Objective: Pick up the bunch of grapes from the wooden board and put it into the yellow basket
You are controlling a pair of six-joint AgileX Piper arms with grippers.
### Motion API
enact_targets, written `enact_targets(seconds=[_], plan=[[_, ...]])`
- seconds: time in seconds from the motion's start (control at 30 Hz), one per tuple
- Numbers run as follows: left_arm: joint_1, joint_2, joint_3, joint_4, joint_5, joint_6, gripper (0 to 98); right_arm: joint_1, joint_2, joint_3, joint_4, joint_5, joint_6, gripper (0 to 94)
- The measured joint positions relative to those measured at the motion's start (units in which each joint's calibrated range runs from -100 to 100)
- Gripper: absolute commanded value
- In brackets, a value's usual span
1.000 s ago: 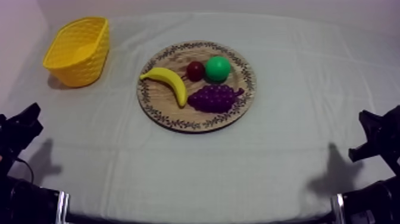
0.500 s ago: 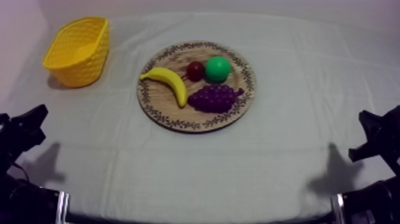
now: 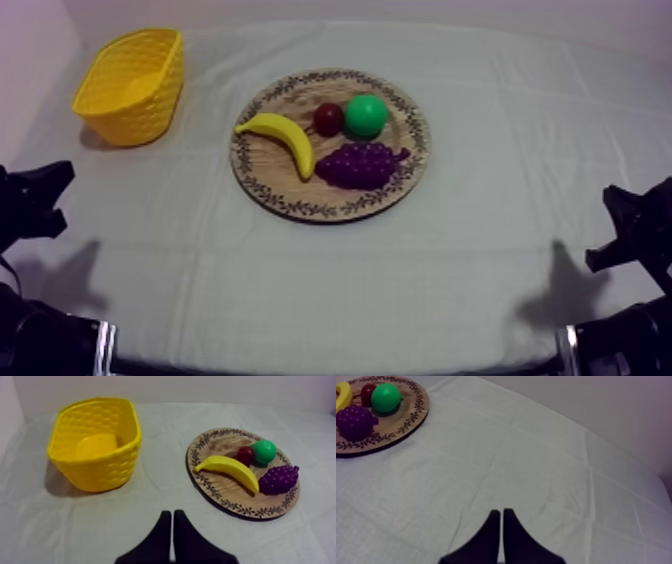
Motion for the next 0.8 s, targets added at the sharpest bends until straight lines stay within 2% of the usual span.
enact_targets(seconds=[0.1,0.43,0.73,0.8], plan=[[-0.20,3.05,-4.46,0.76,2.84,-1.81,0.0,0.00,0.00,0.00,0.00,0.00,-0.12,0.3],[0.23,16.72,-19.88,1.63,11.19,-6.20,0.0,0.00,0.00,0.00,0.00,0.00,-0.12,0.3],[1.81,29.92,-31.09,2.10,16.13,-12.10,0.0,0.00,0.00,0.00,0.00,0.00,-0.12,0.3],[2.20,33.10,-33.94,2.73,17.51,-13.59,0.0,0.00,0.00,0.00,0.00,0.00,-0.12,0.3]])
